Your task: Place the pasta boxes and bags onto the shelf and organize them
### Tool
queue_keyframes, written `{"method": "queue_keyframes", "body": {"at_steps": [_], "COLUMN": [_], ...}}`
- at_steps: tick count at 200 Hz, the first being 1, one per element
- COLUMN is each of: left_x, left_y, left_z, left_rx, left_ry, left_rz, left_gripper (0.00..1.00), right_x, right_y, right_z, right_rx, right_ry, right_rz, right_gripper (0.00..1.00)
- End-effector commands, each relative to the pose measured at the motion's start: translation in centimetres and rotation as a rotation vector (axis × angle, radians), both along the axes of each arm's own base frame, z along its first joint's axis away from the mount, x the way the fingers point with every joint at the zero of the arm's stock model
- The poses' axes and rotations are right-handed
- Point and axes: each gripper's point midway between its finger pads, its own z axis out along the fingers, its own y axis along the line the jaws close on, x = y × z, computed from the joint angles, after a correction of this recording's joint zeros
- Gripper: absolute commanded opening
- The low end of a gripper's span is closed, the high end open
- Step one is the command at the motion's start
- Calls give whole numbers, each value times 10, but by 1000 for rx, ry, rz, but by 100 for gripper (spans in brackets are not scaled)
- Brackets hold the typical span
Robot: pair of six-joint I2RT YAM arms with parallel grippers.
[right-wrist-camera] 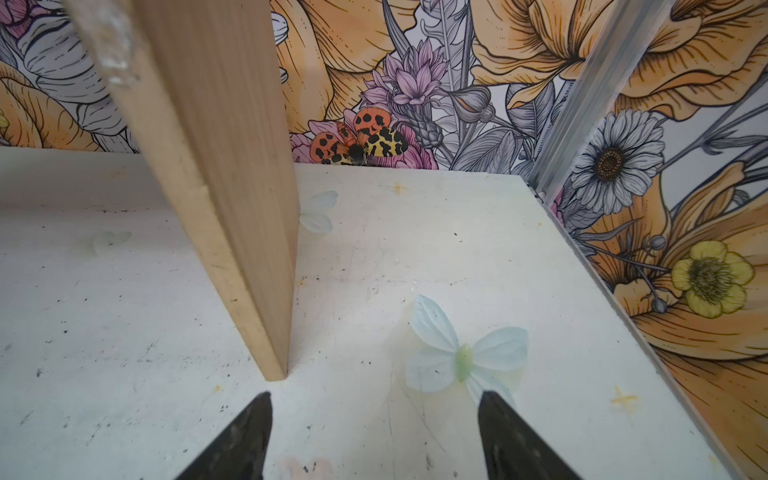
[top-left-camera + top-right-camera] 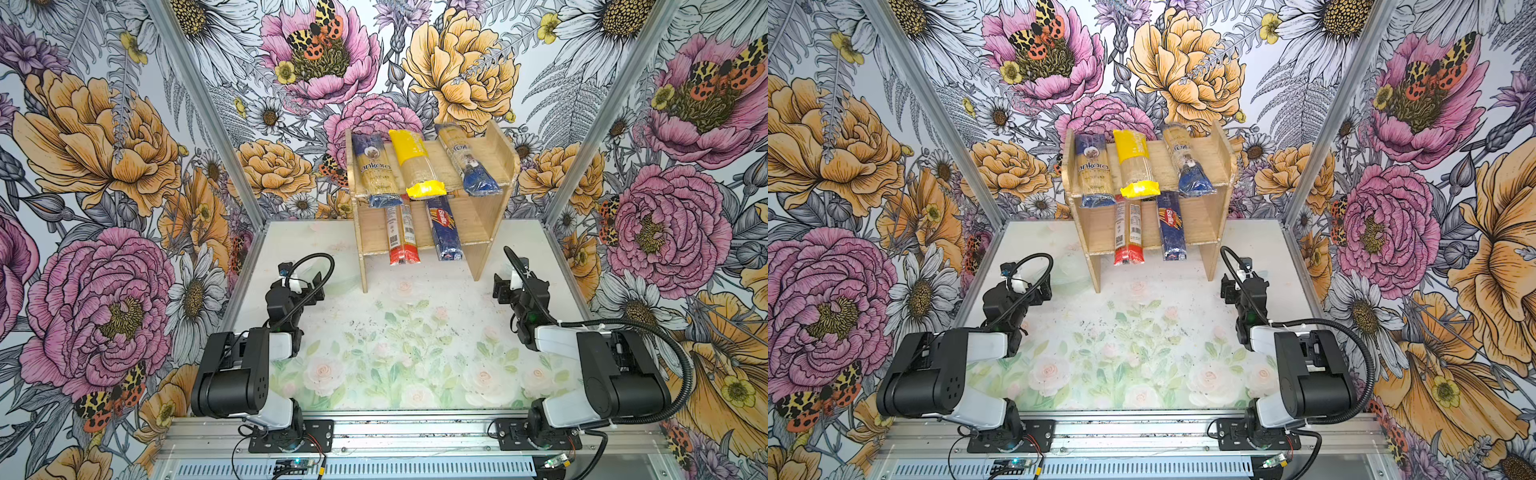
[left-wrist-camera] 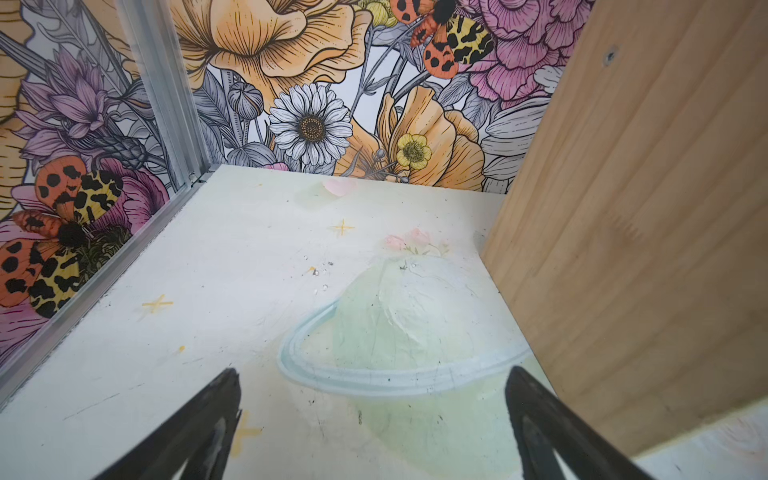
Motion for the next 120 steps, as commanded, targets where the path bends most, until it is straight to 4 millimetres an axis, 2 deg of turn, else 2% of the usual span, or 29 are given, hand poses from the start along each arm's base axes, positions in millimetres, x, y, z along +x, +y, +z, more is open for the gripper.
{"method": "queue_keyframes", "body": {"at_steps": [1, 60, 94, 120], "left_x": [-1, 0, 5, 5], "left_y": [-1, 1, 0, 0], "left_z": [0, -1, -4, -4], "left_rx": [10, 8, 27, 31], "left_ry": [-46, -33, -7, -5], "left_rz": [-14, -7, 14, 17], "left_gripper": [99, 99, 99, 99], "right_x": [0, -2, 0, 1], "right_y": [-8, -12, -18, -19], "right_z": [2, -2, -3, -3], "right_rx": [17, 20, 42, 48], "right_ry": [-45, -63, -59, -59], "right_rz": [-36, -56, -71, -71], "right_gripper": [78, 79, 88, 99]}}
